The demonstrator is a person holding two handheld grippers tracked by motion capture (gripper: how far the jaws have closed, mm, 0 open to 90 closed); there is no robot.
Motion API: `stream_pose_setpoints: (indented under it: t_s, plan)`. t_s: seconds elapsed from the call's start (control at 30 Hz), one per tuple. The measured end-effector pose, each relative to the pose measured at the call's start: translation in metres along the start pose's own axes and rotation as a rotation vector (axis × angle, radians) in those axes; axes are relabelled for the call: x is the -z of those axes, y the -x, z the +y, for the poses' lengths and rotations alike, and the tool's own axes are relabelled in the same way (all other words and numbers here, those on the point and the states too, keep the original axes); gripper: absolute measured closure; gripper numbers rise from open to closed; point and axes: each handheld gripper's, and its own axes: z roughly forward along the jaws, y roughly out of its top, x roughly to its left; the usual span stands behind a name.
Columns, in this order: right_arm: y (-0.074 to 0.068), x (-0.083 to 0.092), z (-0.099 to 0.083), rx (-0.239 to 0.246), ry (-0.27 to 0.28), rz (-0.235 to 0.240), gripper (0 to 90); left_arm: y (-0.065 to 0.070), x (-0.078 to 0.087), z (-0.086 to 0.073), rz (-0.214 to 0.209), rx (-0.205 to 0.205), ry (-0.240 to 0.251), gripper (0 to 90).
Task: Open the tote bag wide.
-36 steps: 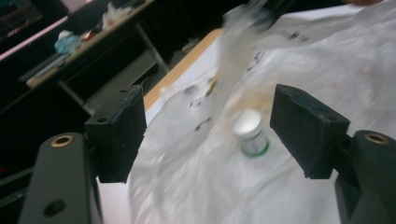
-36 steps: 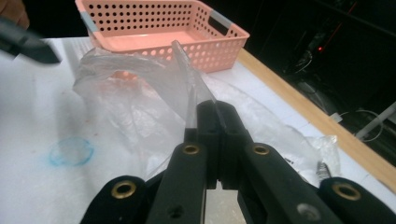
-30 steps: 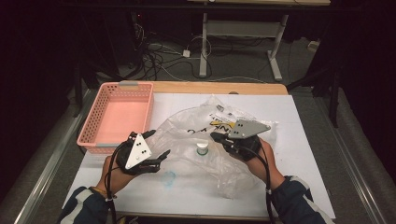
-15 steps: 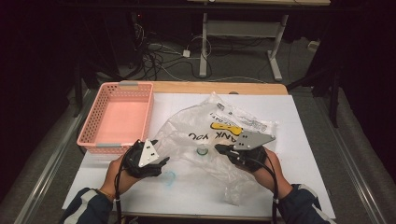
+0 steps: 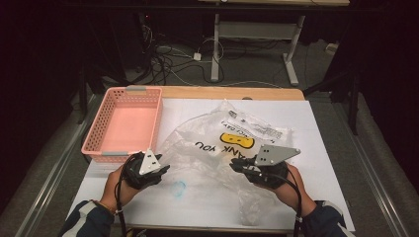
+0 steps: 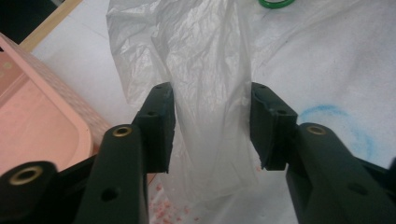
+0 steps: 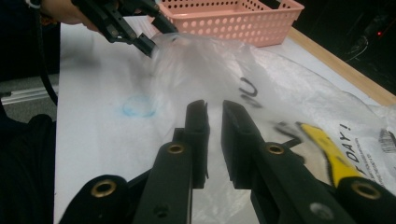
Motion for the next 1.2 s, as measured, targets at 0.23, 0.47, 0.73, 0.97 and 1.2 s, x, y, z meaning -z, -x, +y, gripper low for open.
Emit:
stream_pose_setpoints:
  t_s: [0.23,0.47,0.73,0.97,1.2]
  plan:
    - [0.010,0.007,-0.001,-0.001,0.009,-0.079,76.2,0.001,-0.002,0.000,-0.019,0.002,0.000,55.5]
    - [0.045,0.019,-0.017,-0.077,-0.012,-0.275,63.4,0.002,-0.004,0.001,-0.028,-0.013,-0.002,61.9]
    - [0.077,0.028,-0.039,-0.192,-0.039,-0.376,59.7,0.003,-0.003,0.001,-0.037,-0.019,-0.002,64.8]
    - [0.078,0.027,-0.040,-0.200,-0.048,-0.363,58.4,0.003,-0.004,0.001,-0.041,-0.021,-0.003,65.5]
    - [0.050,0.018,-0.021,-0.101,-0.042,-0.251,54.6,0.006,-0.004,0.002,-0.062,-0.022,-0.007,73.5]
